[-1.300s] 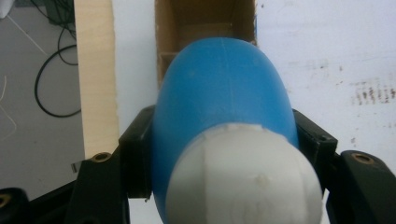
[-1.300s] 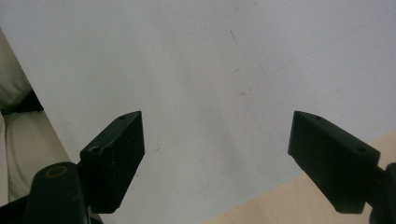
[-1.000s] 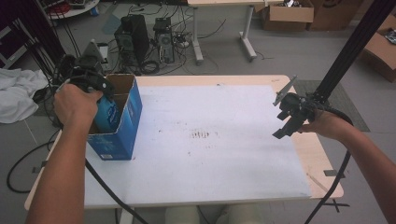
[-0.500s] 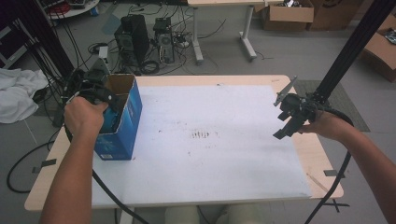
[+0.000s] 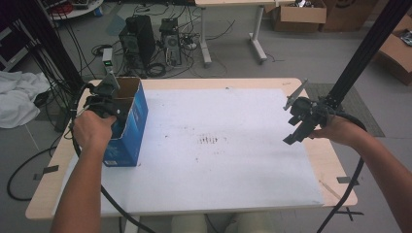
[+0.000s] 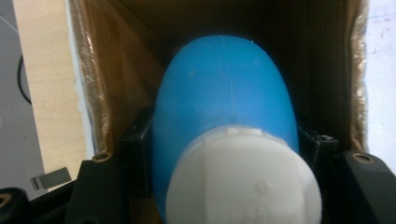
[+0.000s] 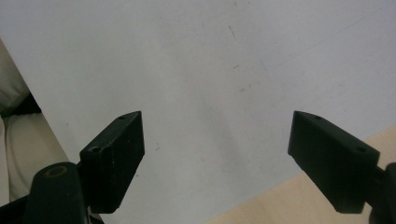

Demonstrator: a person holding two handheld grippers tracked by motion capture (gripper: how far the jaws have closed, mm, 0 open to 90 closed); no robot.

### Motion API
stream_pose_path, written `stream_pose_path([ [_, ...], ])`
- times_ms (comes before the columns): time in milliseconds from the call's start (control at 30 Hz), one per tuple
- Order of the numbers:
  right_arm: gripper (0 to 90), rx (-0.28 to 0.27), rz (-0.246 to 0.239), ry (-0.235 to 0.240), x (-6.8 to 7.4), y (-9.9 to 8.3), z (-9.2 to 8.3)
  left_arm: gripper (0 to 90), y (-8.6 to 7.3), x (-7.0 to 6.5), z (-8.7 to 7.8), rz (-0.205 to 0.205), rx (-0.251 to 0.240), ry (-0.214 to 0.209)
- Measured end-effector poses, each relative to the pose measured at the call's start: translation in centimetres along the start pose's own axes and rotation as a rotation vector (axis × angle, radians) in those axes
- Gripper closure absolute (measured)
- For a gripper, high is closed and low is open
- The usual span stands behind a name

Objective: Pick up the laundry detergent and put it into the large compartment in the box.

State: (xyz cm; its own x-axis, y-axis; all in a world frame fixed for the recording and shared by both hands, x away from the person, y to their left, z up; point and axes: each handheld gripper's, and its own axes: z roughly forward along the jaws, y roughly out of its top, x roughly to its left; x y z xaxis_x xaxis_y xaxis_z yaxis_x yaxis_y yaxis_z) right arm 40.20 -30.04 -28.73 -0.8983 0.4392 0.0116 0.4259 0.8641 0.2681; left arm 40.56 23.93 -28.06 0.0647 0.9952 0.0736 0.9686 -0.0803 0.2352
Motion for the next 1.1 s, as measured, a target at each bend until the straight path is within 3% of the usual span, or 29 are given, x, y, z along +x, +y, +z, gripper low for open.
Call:
stream_pose_path([
  [367, 18.7, 0.002, -0.001, 0.004, 0.0, 0.1, 0.3, 37.9, 0.0, 0.5, 0.1, -0.017, 0.002, -0.018],
  [667, 18.6, 0.004, -0.003, 0.003, 0.1, 0.2, 0.4, 37.3, -0.3, 1.1, 0.1, -0.059, -0.015, -0.044],
  [1100, 18.6, 0.003, -0.005, 0.006, 0.2, 0.2, 0.4, 36.7, -0.4, 1.5, -0.3, -0.066, -0.029, -0.075],
])
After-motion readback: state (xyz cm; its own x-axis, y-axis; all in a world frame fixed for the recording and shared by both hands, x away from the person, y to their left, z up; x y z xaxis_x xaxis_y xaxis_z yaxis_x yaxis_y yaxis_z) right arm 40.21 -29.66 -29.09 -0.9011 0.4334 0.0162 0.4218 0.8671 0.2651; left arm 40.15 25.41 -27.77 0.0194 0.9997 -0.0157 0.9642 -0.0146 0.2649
